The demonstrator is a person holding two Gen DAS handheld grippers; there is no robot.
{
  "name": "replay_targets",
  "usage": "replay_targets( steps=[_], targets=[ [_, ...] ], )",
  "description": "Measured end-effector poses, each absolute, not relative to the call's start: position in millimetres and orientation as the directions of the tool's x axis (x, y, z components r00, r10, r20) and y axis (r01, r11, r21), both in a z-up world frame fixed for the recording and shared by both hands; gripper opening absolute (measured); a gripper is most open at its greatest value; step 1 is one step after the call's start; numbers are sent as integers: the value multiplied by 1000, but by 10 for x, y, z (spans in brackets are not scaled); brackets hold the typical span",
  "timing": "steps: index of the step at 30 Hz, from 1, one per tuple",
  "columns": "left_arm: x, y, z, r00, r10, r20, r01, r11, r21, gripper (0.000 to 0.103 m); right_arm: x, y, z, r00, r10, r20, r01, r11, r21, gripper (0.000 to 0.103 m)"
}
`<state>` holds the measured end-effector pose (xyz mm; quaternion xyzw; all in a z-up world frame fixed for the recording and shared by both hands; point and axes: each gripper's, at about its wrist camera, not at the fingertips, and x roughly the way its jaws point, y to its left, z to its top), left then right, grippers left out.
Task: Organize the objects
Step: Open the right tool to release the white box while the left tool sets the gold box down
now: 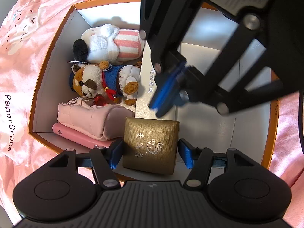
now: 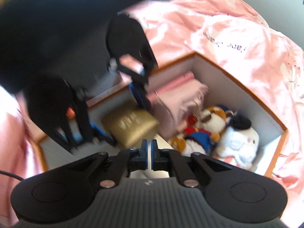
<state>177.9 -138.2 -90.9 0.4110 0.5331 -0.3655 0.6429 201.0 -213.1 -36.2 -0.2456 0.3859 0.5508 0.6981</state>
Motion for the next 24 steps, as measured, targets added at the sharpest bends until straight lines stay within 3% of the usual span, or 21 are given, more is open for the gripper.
replay_targets(
  steps=[10,18,24],
  targets=[
    [1763,-1253,-864,178,-139,-974,892,440,100,71,2064,-2169,-554,124,490,-863,-945,324,47,3],
    [1898,-1182,-703,200,-293,-935,846,532,15,71,2077,-2129,-785,14,445,-896,-941,310,139,7],
    [1905,-1175,-781,209,-245,-947,857,511,57,70,2081,-2151,-725,88,500,-862,-953,295,74,8]
  ],
)
